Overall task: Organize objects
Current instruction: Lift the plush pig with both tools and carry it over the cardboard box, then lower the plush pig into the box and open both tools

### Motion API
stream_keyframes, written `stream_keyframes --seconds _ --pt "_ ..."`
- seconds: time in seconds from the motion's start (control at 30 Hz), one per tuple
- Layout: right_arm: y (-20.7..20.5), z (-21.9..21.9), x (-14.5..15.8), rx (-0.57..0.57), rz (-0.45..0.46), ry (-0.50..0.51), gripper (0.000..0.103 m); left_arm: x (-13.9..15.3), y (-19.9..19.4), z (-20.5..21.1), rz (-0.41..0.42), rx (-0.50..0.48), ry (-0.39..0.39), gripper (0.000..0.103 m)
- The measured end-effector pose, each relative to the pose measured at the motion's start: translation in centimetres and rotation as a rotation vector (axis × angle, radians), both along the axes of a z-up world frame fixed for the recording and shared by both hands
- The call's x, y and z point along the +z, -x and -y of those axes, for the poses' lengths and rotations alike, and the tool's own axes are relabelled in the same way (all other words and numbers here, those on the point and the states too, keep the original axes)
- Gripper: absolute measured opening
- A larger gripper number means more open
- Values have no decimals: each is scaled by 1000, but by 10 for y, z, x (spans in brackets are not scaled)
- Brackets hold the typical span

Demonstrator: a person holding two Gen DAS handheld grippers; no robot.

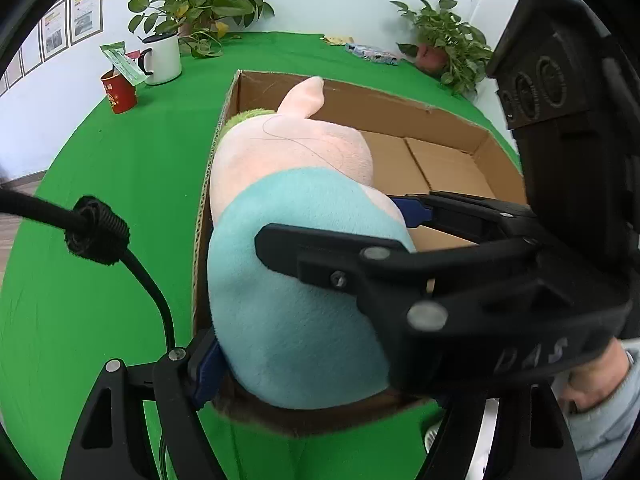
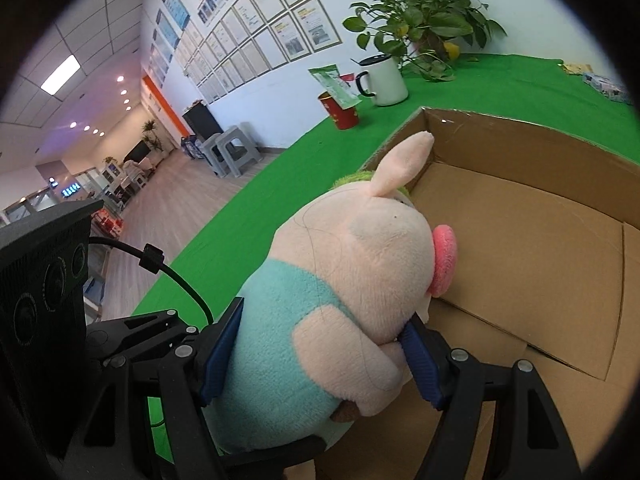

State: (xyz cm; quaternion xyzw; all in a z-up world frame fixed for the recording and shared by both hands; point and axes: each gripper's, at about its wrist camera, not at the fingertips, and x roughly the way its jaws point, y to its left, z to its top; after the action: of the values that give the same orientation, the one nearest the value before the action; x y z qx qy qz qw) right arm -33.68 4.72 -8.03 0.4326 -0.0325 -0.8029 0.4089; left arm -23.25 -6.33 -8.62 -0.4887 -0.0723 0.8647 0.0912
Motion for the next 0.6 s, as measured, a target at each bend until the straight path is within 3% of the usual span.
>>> stream_keyframes --seconds 0.17,0.33,0.47,0.6 --pt "0 -2 -1 17 7 20 73 12 -23 0 -22 -13 4 80" --pt "2 6 -10 19 26 -46 73 29 -46 7 -85 4 25 80" --pt "1 14 -11 16 45 -63 73 26 -52 11 -73 10 33 67" --pt "2 12 -18 -20 90 -51 83 26 -53 14 -84 23 15 65"
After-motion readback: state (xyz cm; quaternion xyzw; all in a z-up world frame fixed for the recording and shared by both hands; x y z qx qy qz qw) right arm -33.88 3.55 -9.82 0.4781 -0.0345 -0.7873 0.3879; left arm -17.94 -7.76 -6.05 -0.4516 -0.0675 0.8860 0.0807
